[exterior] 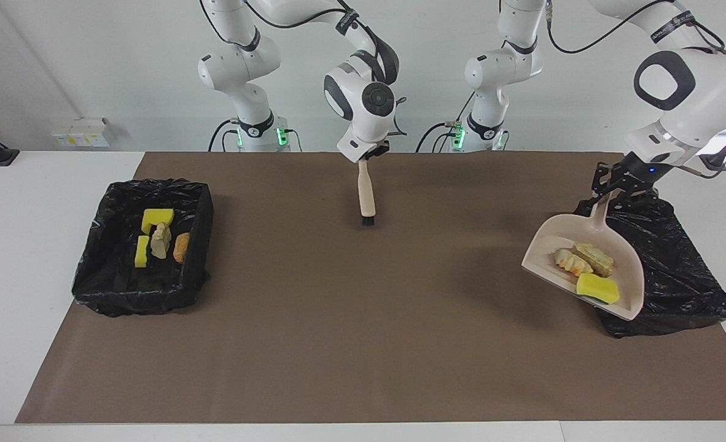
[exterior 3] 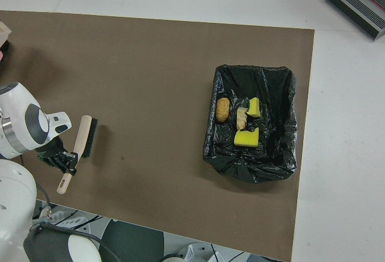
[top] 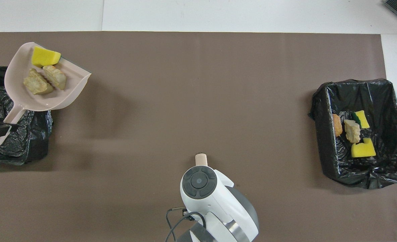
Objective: Sweep and dump trash in bin
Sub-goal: 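Carry the dustpan to the nearer bin and tip it with the left gripper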
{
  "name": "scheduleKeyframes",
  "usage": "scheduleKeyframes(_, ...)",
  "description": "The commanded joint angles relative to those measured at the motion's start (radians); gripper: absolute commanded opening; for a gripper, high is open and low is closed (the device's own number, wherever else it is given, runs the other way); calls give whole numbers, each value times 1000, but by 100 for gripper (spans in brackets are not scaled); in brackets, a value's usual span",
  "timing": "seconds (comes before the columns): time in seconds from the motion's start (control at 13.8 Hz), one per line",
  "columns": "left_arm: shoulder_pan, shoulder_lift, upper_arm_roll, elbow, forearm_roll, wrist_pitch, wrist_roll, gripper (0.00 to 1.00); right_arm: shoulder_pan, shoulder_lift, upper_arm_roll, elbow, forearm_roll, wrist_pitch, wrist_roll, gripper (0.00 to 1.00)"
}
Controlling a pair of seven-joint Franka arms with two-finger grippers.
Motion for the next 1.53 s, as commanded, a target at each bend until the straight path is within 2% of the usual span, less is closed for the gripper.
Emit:
scheduleKeyframes(0.0, 126, 70, -12, 139, 86, -146, 18, 0, -10, -32, 4, -41, 28, 62, -5, 0)
scheduleKeyframes(0.22, 154, 81, -9, 179, 263, -172, 143, 0, -10, -31, 4, -40, 37, 62, 0, 0)
scheduleKeyframes(0.51, 278, 84, -8, 179, 392, -122, 425, 0, -9, -32, 4, -40, 38, 62, 2, 0)
scheduleKeyframes(0.87, 279, 89, -8, 180, 542, -86, 530, 0, -9, -31, 4, -41, 38, 68, 0, 0)
scheduleKeyframes(1.09, 246, 109, -20, 189, 649, -60, 558, 0, -9, -31, 4, -49, 38, 70, -14, 0)
scheduleKeyframes(1.31, 208, 115, -20, 190, 743, -3, 611, 0, -4, -31, 6, -90, 38, 137, -18, 0)
scheduleKeyframes(1.45, 168, 126, -20, 190, 813, 4, 613, 0, 36, 3, 4, -90, 43, 169, -12, 0)
